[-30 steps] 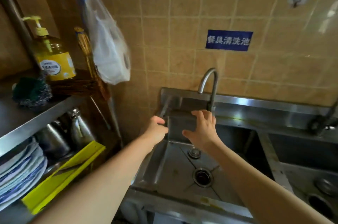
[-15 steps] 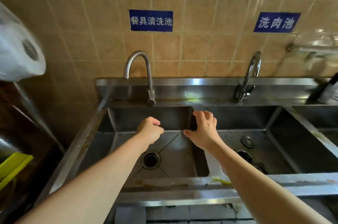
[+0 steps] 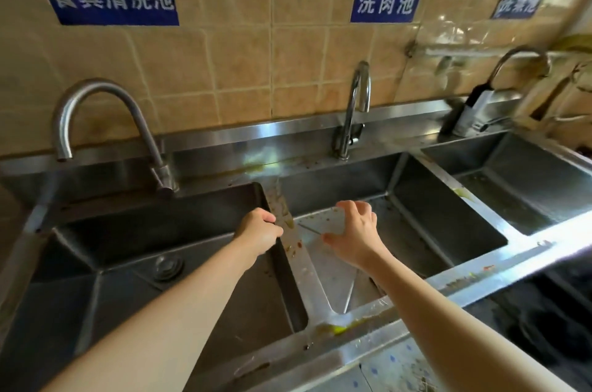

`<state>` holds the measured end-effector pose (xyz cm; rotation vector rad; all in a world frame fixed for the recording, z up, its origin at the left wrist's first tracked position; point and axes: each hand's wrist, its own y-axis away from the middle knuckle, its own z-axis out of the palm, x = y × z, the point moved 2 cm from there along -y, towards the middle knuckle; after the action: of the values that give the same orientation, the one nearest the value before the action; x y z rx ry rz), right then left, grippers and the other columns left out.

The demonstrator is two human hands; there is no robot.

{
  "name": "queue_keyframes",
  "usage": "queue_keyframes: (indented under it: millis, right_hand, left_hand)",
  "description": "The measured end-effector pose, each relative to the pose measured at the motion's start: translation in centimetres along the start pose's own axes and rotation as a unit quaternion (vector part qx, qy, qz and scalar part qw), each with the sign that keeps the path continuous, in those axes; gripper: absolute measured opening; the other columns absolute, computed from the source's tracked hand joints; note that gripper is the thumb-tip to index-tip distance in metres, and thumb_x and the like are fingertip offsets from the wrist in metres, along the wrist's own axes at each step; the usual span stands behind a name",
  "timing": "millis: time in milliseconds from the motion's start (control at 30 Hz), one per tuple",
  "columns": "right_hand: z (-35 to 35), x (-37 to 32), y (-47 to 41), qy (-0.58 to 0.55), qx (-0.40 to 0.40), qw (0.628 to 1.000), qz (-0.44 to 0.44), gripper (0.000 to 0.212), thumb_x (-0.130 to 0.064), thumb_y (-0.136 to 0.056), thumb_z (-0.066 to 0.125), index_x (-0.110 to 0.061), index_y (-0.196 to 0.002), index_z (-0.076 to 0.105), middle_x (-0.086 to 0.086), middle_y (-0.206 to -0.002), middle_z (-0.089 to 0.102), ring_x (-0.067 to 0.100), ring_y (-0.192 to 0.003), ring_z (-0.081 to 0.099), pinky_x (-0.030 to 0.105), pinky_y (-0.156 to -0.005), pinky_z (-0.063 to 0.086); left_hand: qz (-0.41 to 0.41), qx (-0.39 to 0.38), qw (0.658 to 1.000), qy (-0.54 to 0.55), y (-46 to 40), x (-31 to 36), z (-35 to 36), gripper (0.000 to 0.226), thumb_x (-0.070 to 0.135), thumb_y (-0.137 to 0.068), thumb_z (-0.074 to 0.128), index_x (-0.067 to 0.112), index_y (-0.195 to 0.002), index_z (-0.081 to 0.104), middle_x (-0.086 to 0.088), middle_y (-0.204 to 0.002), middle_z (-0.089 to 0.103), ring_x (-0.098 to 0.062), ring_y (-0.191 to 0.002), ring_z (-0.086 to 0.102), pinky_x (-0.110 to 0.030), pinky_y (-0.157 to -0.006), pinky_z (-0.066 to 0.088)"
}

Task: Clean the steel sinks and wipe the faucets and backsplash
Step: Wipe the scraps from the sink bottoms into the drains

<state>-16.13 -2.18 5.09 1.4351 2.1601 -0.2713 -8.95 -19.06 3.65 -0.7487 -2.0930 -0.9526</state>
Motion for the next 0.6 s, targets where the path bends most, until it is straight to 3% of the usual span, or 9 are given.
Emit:
queue_keyframes:
  millis: [167,267,600]
  right_hand:
    - [-0.3,4.0,-2.5,0.004,0.006,0.998,0.063,0.063,-0.023,-0.083,0.065,-0.016,-0.138,0.036,0.012,-0.137,0.030,0.030,-0.125,0.031,0.036,-0.104,0.035]
    - [-0.6,6.5,-4.5,0.003,-0.001,0.996,0.087,0.058,-0.017,-0.086,0.060,-0.015,-0.139,0.037,0.011,-0.138,0.029,0.029,-0.127,0.031,0.036,-0.102,0.037]
    - [-0.4,17.7,-13.7,0.018,-0.079,0.993,0.085,0.058,-0.014,-0.084,0.056,-0.020,-0.138,0.037,0.010,-0.134,0.031,0.031,-0.124,0.034,0.037,-0.101,0.039]
  left_hand:
    - [-0.006,-0.040,0.999,-0.010,-3.2,0.8,3.9,0.027,0.011,-0.088,0.061,0.016,-0.114,0.056,-0.009,-0.108,0.061,-0.024,-0.098,0.062,-0.030,-0.076,0.051]
    - [-0.011,-0.051,0.999,-0.002,-5.0,1.4,6.2,0.026,0.010,-0.088,0.059,0.015,-0.114,0.055,-0.010,-0.104,0.061,-0.025,-0.093,0.061,-0.025,-0.066,0.046]
    - [-0.062,-0.038,0.997,-0.011,-11.2,3.0,16.5,0.023,0.013,-0.087,0.061,0.017,-0.108,0.052,-0.007,-0.094,0.058,-0.020,-0.085,0.058,-0.025,-0.064,0.039]
